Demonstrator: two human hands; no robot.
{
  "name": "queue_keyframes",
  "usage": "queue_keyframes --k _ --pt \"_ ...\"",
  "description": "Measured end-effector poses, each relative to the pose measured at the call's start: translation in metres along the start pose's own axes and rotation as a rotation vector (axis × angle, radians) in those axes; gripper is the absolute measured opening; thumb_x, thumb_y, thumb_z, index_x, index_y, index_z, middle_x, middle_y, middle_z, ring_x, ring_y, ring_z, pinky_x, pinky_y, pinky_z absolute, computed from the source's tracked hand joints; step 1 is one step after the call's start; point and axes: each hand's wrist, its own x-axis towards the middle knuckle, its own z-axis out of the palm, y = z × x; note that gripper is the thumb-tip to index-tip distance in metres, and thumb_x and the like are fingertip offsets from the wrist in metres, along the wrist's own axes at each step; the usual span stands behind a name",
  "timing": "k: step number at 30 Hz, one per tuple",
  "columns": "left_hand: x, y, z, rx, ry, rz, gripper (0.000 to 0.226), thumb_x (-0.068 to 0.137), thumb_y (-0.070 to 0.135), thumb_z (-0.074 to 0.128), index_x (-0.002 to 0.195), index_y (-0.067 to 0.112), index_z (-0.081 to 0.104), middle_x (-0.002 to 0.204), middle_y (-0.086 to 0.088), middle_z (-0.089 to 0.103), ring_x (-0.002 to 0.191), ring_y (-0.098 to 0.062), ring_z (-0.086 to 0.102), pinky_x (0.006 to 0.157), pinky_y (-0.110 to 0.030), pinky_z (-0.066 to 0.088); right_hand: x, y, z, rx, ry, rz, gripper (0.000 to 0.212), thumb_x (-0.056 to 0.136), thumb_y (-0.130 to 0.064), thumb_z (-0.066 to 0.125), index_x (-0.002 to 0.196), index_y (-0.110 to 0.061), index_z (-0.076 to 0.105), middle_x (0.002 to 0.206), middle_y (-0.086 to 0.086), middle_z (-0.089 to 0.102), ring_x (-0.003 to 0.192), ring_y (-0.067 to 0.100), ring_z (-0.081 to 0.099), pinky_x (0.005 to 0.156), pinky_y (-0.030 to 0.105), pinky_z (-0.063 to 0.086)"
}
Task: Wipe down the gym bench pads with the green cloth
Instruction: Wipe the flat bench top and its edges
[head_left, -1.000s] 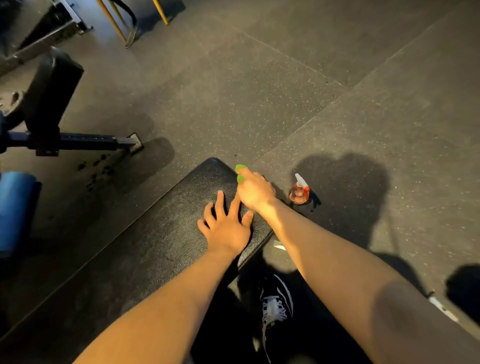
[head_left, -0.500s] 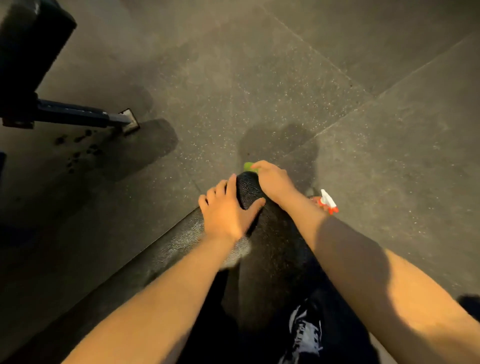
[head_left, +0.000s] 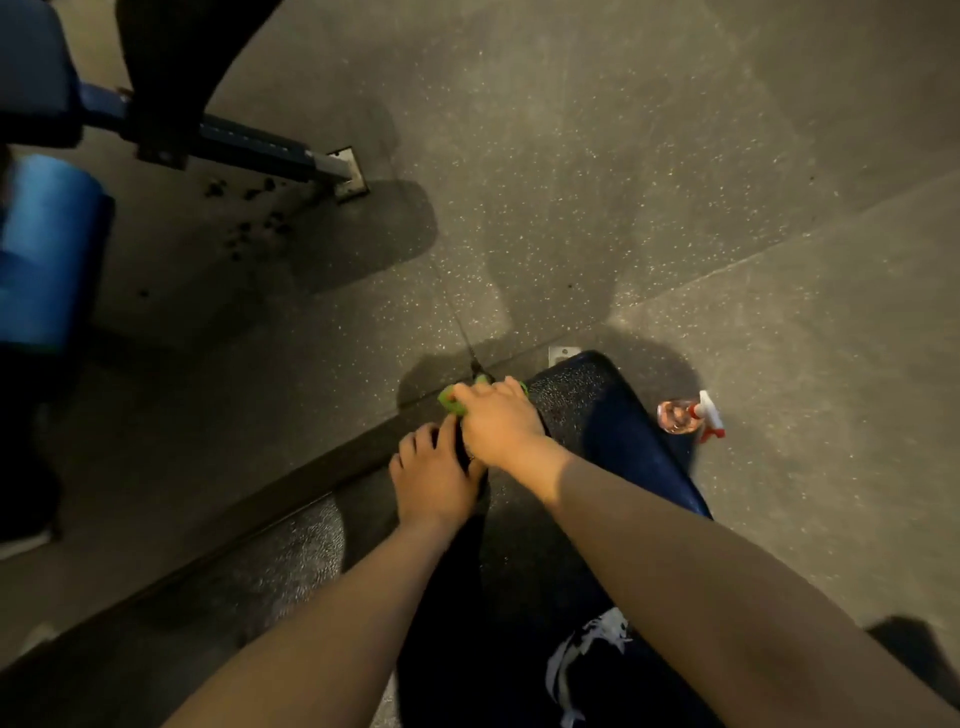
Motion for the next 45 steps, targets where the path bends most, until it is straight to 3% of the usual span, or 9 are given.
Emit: queue_keyframes --k 5,10,16,22,27,33,36,41,45 --pt "-0.013 -0.012 -0.006 -0.011 -0.031 -0.016 0.073 0.097 0.052 0.053 0.158 0.037 0.016 0.163 -0.004 0.021 0.148 -0.032 0.017 0.121 -0.046 0.02 -0.009 0.051 -0.032 -0.064 0.041 0.07 0.06 0.084 -0.006 0.049 0.139 -0.03 0.042 0.133 0.007 0.054 0.123 0.027 0.047 0.11 0.04 0.029" --pt "-0.036 -0.029 -0.002 -0.001 -0.062 -0.1 0.074 0.098 0.057 0.048 0.158 0.044 0.006 0.167 0.0 0.004 0.15 -0.037 0.007 0.121 -0.053 0.018 -0.001 0.065 -0.033 -0.123 0.093 0.246 0.047 0.084 -0.03 0.033 0.125 -0.02 0.053 0.131 0.015 0.052 0.123 0.035 0.046 0.107 0.042 0.025" --pt "-0.057 -0.062 -0.001 -0.047 -0.085 -0.192 0.073 0.098 0.053 0.05 0.157 0.047 0.006 0.167 -0.007 -0.01 0.151 -0.038 -0.001 0.12 -0.054 0.019 0.013 0.004 -0.021 -0.185 -0.11 0.206 0.04 0.098 -0.028 0.036 0.134 -0.015 0.045 0.138 0.016 0.048 0.128 0.038 0.042 0.116 0.052 0.018" --pt "-0.064 -0.093 0.003 -0.14 -0.066 -0.325 0.079 0.094 0.063 0.05 0.155 0.049 0.002 0.164 -0.013 -0.021 0.151 -0.04 -0.014 0.121 -0.059 0.009 0.016 -0.055 0.015 -0.04 -0.128 0.085 0.053 0.098 -0.027 0.033 0.15 -0.019 0.026 0.133 0.015 0.057 0.122 0.038 0.051 0.114 0.054 0.02" --pt "-0.075 -0.158 -0.005 -0.189 -0.053 -0.394 0.081 0.094 0.063 0.049 0.157 0.045 0.002 0.163 -0.015 -0.025 0.151 -0.039 -0.02 0.122 -0.057 0.007 0.011 -0.153 0.064 0.007 -0.158 -0.027 0.038 0.093 -0.026 0.039 0.13 -0.019 0.042 0.112 0.01 0.066 0.1 0.033 0.059 0.097 0.047 0.038" --pt "-0.101 -0.24 -0.016 -0.227 -0.097 -0.481 0.09 0.091 0.068 0.05 0.157 0.042 -0.004 0.165 -0.013 -0.023 0.152 -0.038 -0.018 0.122 -0.057 0.012 0.001 -0.258 0.113 0.091 -0.226 -0.182 0.042 0.097 -0.022 0.042 0.138 -0.021 0.04 0.115 0.007 0.065 0.103 0.03 0.061 0.099 0.045 0.041" --pt "-0.111 -0.252 -0.02 -0.226 -0.106 -0.407 0.086 0.096 0.058 0.052 0.159 0.038 -0.003 0.166 -0.008 -0.019 0.153 -0.034 -0.013 0.123 -0.054 0.016 -0.002 -0.261 0.115 0.124 -0.222 -0.096 0.044 0.097 -0.02 0.041 0.141 -0.025 0.039 0.118 0.008 0.065 0.112 0.033 0.055 0.102 0.045 0.038" --pt "-0.121 -0.28 -0.033 -0.315 -0.11 -0.372 0.073 0.101 0.046 0.05 0.16 0.034 0.01 0.168 0.002 -0.01 0.155 -0.027 -0.005 0.124 -0.048 0.016 0.0 -0.25 0.108 -0.16 -0.184 0.076 0.039 0.093 -0.022 0.037 0.131 -0.021 0.041 0.12 0.011 0.06 0.113 0.036 0.055 0.113 0.06 0.019" --pt "-0.129 -0.314 -0.04 -0.337 -0.136 -0.504 0.073 0.101 0.048 0.049 0.159 0.04 0.005 0.165 -0.01 -0.024 0.151 -0.037 -0.021 0.125 -0.052 0.008 0.001 -0.276 0.12 -0.246 -0.159 0.111 0.028 0.093 -0.021 0.038 0.119 -0.014 0.045 0.12 0.016 0.059 0.114 0.04 0.055 0.115 0.057 0.018"
